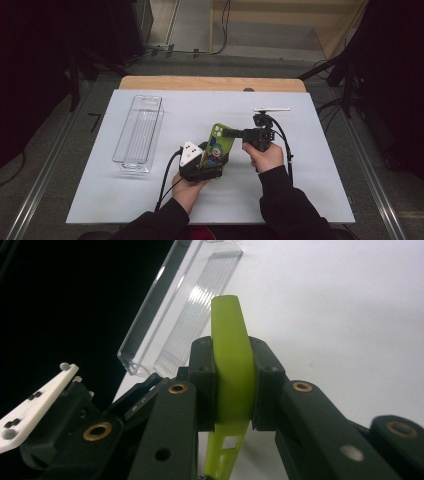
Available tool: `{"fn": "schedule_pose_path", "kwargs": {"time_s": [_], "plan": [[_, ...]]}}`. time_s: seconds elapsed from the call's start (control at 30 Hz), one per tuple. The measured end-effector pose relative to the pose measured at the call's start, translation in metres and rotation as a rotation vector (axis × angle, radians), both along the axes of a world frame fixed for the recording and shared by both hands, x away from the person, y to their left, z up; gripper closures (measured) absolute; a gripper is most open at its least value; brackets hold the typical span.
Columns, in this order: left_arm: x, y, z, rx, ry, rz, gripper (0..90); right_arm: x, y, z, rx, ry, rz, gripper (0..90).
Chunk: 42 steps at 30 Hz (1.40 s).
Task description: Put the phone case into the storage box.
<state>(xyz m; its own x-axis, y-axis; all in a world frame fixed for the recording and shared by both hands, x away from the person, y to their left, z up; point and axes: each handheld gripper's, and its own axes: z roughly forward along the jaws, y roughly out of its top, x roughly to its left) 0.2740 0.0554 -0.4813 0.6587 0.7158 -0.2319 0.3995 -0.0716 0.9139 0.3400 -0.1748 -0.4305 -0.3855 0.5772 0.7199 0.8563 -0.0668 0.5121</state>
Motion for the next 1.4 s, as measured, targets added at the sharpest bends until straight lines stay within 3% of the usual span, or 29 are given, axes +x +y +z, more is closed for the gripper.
{"fn": "schedule_pose_path", "kwargs": {"time_s": [0.2,0.43,0.73,1.17,1.4], "plan": [[0.002,0.001,0.003,0.023,0.031,-0.023,15.7,-0.001,0.002,0.001,0.010,0.002,0.015,74.6],[0.003,-0.001,0.014,0.049,0.052,-0.035,5.6,-0.003,0.004,0.004,-0.002,-0.005,0.027,74.6],[0.009,0.007,0.022,0.070,0.107,-0.049,5.4,-0.003,0.000,0.006,-0.058,-0.043,0.008,74.6],[0.018,0.013,0.027,0.161,0.172,-0.067,5.6,-0.004,-0.013,0.013,-0.182,-0.166,-0.025,74.5],[0.026,0.013,0.023,0.215,0.256,-0.104,5.5,-0.007,-0.018,0.017,-0.227,-0.244,-0.025,74.5]]}}
